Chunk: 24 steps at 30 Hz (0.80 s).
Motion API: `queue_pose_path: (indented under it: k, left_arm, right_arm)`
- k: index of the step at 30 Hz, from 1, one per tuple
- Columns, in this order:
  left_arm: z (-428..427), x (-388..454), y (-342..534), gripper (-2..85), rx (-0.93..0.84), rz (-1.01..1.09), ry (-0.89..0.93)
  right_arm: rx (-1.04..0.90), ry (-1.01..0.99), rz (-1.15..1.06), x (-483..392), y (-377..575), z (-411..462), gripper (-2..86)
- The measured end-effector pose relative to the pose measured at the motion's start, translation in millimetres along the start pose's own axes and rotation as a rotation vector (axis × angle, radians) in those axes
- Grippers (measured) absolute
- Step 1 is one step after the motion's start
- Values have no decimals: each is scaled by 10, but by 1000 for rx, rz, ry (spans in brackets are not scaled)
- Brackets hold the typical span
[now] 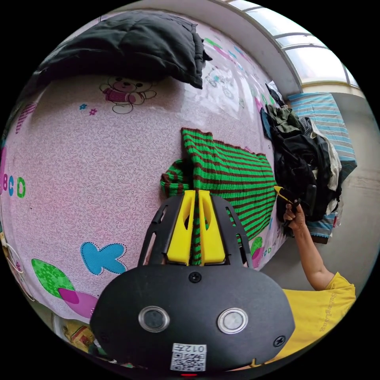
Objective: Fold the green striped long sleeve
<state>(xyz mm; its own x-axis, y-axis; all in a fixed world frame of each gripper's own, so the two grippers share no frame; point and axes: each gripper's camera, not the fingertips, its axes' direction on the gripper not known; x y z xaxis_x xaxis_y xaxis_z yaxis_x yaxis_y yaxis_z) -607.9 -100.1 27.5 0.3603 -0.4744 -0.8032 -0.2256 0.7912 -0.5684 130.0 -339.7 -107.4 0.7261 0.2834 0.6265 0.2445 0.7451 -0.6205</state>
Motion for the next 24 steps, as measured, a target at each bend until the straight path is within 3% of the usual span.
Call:
queue_pose_path:
  k: [3,8,11,18,24]
  left_arm:
    - [-75,-75,83,1,39,-30,-5]
    - [431,-132,185,4,-44,-57,-106]
    - [588,17,241,13,-13,-74,-173]
    - [804,597,460,82,23,-37,-533]
    - [813,634,653,102,43,-121,-477]
  right_arm:
    - [-8,78,-12,15,3,-110,5]
    - [-93,195,-42,-23,108,319,6]
    - [-19,336,-128,-265,237,520,12]
    - [35,649,-245,-615,404,905,61]
    - [43,560,-138,-436,350,940,90]
